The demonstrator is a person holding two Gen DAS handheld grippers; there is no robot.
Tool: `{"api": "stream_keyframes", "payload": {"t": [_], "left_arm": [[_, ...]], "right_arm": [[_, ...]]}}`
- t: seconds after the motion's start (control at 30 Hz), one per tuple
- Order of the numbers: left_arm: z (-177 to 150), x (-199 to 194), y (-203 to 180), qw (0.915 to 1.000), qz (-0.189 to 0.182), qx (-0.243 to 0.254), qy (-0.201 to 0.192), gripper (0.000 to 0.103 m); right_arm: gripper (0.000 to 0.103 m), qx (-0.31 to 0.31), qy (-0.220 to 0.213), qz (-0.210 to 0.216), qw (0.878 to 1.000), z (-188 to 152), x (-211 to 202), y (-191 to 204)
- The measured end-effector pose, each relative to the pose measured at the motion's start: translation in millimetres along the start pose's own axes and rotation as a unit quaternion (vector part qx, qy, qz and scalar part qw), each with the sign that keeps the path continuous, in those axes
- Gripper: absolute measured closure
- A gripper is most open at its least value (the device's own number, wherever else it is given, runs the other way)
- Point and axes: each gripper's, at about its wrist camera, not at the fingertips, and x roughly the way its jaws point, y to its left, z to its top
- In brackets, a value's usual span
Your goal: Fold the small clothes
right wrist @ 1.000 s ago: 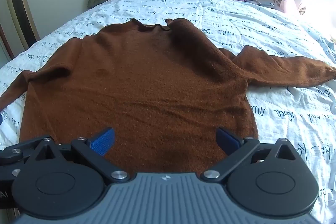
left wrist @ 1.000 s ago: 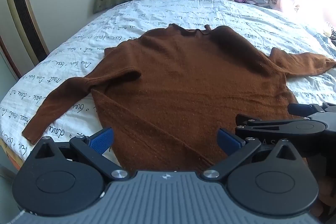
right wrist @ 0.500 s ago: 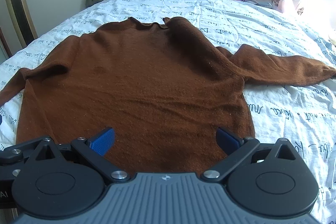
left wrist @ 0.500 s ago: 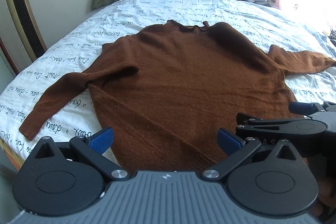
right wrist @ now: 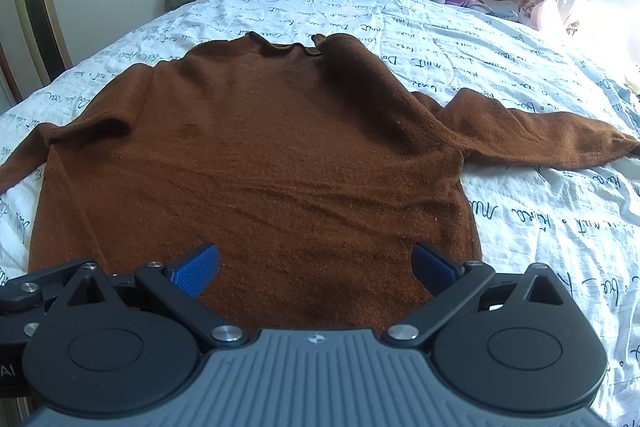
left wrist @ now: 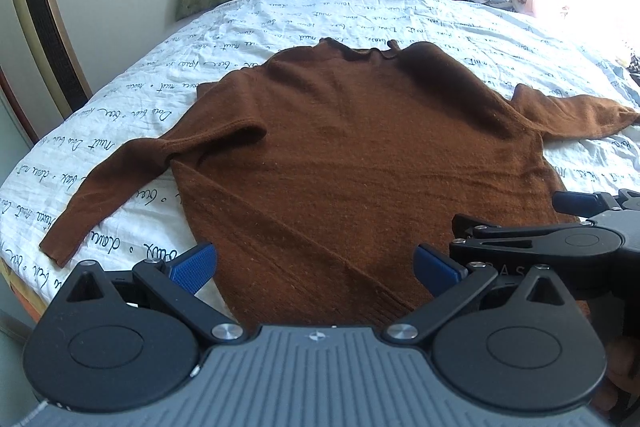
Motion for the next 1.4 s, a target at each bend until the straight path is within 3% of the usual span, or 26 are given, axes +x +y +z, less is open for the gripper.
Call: {"api": "stream_keyframes", "payload": {"t": [0.47, 0.63, 0.87, 1.4], "left_arm": [[1.0, 0.8, 5.3, 0.9999, -0.011, -0.006, 0.004, 0.000], [-0.9, -0.6, -0.9, 0.9999, 0.007, 0.008, -0.007, 0.000], [-0.6, 5.5, 1.1, 0.9998, -0.015, -0.004, 0.007, 0.000], [-2.4, 10.6, -2.3, 0.9996, -0.024, -0.006, 0.015, 0.000]], "right_arm": [[0.000, -0.003, -0.003, -0.006, 1.000, 0.8, -2.4, 0.9], [0.000, -0.006, -0.006, -0.012, 1.000, 0.3, -3.3, 0.6], [0.000, -0.001, -0.006, -0.011, 1.000, -1.5, -4.0, -6.0], [0.000, -0.001, -0.005, -0.020, 1.000, -4.9, -2.4, -10.4]]}}
